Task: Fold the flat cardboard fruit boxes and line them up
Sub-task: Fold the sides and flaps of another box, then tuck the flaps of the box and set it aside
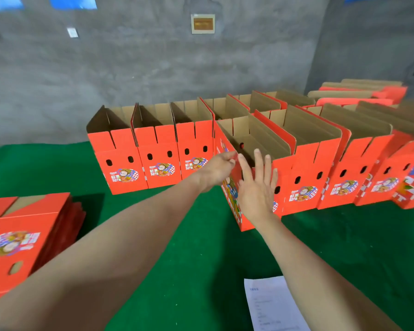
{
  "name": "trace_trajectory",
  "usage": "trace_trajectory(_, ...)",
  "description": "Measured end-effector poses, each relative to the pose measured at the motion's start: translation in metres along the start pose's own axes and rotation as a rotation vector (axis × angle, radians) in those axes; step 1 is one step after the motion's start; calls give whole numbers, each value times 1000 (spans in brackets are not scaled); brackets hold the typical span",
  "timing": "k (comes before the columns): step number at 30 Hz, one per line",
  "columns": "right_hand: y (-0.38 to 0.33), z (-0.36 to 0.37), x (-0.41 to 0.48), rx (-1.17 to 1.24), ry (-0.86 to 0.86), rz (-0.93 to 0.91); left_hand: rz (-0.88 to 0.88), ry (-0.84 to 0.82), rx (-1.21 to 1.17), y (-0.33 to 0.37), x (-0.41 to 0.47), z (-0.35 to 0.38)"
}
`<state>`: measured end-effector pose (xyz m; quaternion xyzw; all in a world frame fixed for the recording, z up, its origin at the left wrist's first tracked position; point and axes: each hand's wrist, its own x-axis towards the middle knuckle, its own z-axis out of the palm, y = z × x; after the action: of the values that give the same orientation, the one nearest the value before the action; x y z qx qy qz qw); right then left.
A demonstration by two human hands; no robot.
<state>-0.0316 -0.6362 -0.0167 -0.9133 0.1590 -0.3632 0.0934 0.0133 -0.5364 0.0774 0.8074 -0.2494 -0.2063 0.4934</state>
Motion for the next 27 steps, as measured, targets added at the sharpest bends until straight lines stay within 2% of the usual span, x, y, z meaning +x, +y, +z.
trace_trajectory(3,-6,-10,11,-111,-270,15,-30,-17,19,-12,-18,-13)
trace_trajectory(7,-20,-28,14,-132,-373,112,-23,32,48,-50,-56,-51)
trace_trajectory(11,-57,-41,4,80,-218,-3,-86,276,132,-122,-121,-113)
trace_trajectory(13,-88,-40,-10,189,-217,-121,-160,441,205,-162,-162,-151)
trace_trajectory(17,-158,-24,-49,290,-405,-221,-322,750,271,-226,-240,-222)
trace_trajectory(19,-192,-12,-66,302,-524,-244,-358,847,261,-244,-269,-246)
trace_trajectory(24,-265,11,-106,280,-712,-324,-372,926,305,-277,-315,-289)
trace_trajectory(27,-292,17,-127,271,-782,-335,-408,851,415,-296,-334,-313)
